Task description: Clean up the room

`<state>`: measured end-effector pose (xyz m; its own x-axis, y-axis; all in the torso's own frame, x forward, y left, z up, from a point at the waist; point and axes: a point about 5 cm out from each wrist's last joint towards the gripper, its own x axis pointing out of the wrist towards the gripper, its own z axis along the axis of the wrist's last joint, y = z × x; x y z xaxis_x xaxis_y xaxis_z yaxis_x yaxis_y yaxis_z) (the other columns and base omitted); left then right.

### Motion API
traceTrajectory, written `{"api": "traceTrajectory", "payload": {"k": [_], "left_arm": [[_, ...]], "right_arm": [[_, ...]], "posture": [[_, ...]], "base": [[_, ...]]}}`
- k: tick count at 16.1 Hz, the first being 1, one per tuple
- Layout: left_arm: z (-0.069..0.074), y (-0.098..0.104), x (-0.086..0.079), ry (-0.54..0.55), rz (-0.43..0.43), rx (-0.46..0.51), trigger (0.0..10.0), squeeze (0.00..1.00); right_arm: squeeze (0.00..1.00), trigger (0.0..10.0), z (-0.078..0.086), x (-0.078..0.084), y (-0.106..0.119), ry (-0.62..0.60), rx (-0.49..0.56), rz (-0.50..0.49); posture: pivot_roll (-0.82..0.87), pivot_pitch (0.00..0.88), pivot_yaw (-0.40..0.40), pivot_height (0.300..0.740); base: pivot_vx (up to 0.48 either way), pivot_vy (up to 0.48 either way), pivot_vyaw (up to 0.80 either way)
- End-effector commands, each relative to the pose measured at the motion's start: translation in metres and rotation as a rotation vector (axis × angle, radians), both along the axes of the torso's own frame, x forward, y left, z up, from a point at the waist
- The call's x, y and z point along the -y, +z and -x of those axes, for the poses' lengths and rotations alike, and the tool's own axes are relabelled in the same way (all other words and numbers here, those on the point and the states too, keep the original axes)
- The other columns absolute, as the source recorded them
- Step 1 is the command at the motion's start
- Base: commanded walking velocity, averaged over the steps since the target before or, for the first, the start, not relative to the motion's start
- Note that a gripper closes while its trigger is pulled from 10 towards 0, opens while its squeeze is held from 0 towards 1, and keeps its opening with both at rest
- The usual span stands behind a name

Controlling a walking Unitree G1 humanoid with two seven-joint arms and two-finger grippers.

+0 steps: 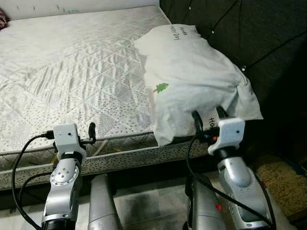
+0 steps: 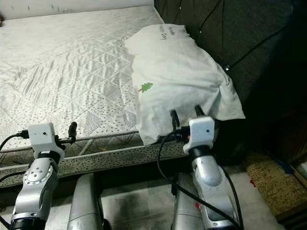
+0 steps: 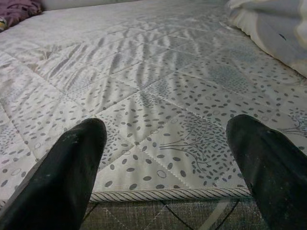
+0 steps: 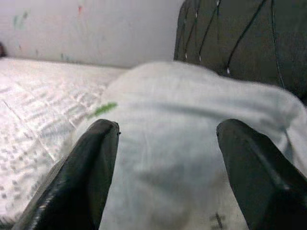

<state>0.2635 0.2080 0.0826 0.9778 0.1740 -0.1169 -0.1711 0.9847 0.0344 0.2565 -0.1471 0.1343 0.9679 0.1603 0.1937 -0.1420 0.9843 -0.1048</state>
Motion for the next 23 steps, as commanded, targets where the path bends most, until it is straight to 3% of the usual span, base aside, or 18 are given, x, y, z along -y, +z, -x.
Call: {"api": "traceTrajectory", "payload": {"k": [1, 15, 19, 23], "left_arm": [[-0.002, 0.003, -0.001, -0.007, -0.005, 0.007, 10.0, 0.0], [-0.003, 0.0, 0.004, -0.035, 0.009, -0.012, 10.0, 0.0], [-0.011, -0.001, 0.015, -0.094, 0.011, -0.011, 10.0, 0.0], [-0.013, -0.005, 0.017, -0.105, 0.016, -0.019, 10.0, 0.0]], "right_arm": [[0.0, 10.0, -0.002, 0.001, 0.007, 0.005, 0.01, -0.013], [0.0, 10.0, -0.009, 0.002, 0.017, 0.004, -0.007, -0.039], [0.0, 10.0, -0.014, 0.005, 0.016, -0.03, -0.001, -0.034], [0.0, 10.0, -0.009, 0.01, 0.003, -0.083, -0.037, -0.041]], "posture": [[-0.07, 0.0, 0.057, 0.527], [-0.07, 0.0, 0.059, 0.694], [-0.08, 0.0, 0.068, 0.74], [-0.08, 0.0, 0.074, 0.74]], "base": [[0.0, 0.0, 0.0], [0.0, 0.0, 0.0], [0.0, 0.0, 0.0], [0.0, 0.0, 0.0]]}}
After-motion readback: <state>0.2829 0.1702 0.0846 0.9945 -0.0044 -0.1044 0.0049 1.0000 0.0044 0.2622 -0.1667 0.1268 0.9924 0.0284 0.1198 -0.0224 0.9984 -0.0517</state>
